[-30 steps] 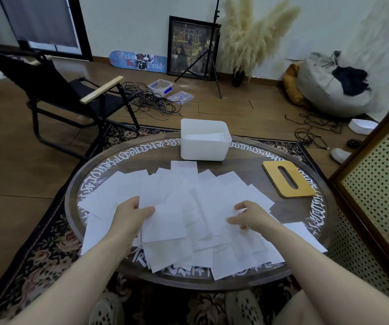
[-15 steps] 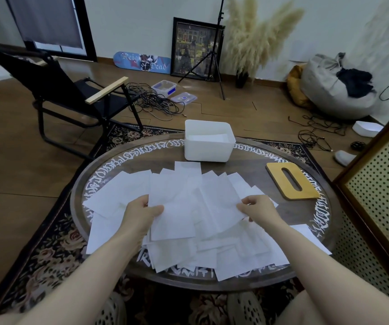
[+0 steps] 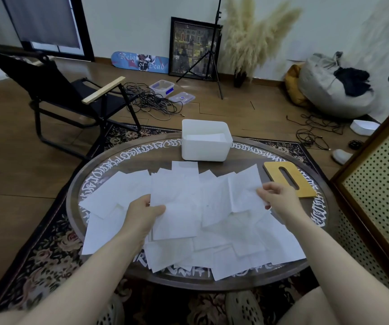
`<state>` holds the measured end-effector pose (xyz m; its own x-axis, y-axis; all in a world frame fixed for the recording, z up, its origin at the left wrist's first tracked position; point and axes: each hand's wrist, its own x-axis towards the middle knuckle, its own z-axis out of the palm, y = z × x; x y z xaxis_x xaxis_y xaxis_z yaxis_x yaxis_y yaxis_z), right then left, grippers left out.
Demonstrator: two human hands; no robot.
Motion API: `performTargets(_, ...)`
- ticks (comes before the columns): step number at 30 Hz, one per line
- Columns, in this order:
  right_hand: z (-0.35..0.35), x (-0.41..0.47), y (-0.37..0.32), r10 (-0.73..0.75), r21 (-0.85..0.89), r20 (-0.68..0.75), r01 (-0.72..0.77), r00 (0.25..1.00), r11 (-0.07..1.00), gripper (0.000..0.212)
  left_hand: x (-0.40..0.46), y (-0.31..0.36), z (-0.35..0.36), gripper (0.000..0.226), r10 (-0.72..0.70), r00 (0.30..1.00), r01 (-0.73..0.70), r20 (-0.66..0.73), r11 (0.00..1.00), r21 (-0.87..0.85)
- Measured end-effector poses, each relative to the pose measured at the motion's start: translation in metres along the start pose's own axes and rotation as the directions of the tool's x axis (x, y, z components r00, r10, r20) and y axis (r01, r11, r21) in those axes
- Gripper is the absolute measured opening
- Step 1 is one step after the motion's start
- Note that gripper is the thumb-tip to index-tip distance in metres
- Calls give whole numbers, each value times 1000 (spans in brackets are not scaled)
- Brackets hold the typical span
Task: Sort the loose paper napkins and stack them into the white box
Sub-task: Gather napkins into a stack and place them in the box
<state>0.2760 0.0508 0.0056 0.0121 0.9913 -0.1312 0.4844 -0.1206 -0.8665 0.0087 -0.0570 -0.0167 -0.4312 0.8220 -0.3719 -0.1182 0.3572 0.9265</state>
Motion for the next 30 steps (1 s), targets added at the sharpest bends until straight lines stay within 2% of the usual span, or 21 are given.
performTargets(8,-9,-5,-10,-93,200,18,88,995,976,7,0,1,9,19,2,1000,-2,7,1000,9)
performTargets(12,-19,-4,-12,-130,317,-20,129,991,939,9,-1,1,12,19,2,1000,-2,6,1000,12)
performTargets(16,-28,-2,-11,-180,301,-34,182,983,936,13,-2,2,13,19,5,1000,-5,11,1000,14)
performTargets(22,-8,0,-6,-171,257,109,139,979,956,13,-3,3,12,17,-2,1000,2,1,1000,17)
performTargets(28,13,3,4,-93,148,203,63,975,987,12,-3,5,8,17,-6,1000,6,-11,1000,1)
performTargets(30,19,1,8,-42,63,209,30,977,998,13,-3,5,6,18,-3,1000,3,-9,1000,-6)
